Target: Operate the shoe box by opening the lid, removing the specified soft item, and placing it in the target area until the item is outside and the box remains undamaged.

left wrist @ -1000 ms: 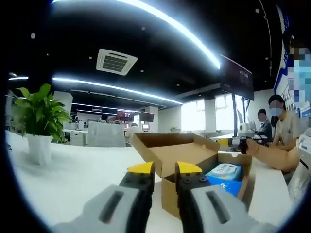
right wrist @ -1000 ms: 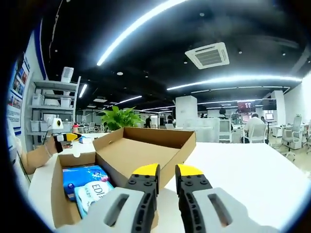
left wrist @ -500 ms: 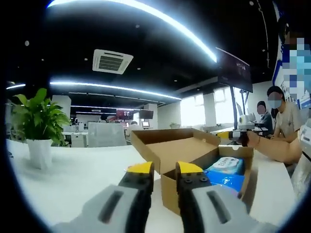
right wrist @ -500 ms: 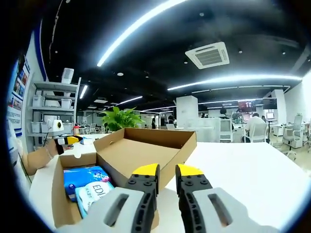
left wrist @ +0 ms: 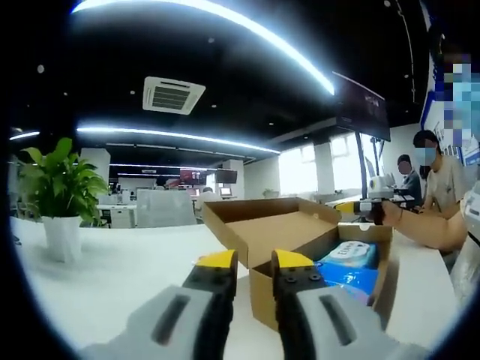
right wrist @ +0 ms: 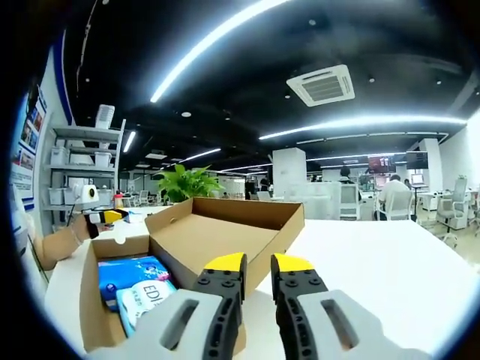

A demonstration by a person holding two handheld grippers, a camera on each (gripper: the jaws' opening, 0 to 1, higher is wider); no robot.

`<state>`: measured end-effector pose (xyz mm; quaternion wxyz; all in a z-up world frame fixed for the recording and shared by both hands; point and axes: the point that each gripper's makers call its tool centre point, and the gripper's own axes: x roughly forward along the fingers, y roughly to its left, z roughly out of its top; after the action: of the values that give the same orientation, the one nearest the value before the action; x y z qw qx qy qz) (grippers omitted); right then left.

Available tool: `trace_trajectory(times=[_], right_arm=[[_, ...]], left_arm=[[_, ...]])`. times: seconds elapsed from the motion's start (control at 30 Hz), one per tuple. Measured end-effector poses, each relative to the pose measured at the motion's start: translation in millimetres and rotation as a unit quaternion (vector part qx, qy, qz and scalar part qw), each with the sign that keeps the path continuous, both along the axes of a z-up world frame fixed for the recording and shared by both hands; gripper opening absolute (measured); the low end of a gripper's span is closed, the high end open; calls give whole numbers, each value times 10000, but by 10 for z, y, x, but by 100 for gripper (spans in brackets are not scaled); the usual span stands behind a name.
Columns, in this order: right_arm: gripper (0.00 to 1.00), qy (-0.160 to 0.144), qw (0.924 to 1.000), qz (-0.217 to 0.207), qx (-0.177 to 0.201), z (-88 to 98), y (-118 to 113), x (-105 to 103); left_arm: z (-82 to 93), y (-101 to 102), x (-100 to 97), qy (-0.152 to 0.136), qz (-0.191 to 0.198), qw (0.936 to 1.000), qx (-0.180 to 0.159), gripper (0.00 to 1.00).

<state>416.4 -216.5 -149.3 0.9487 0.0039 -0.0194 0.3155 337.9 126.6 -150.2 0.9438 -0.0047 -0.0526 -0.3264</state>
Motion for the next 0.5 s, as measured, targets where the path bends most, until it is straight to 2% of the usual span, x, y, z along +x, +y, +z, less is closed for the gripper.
trace_trajectory(times=[0.5], right_arm=[[12, 3, 10000, 9, 11, 18, -16, 50]], left_arm=[[-10, -42, 46, -12, 22, 9999, 107, 18]])
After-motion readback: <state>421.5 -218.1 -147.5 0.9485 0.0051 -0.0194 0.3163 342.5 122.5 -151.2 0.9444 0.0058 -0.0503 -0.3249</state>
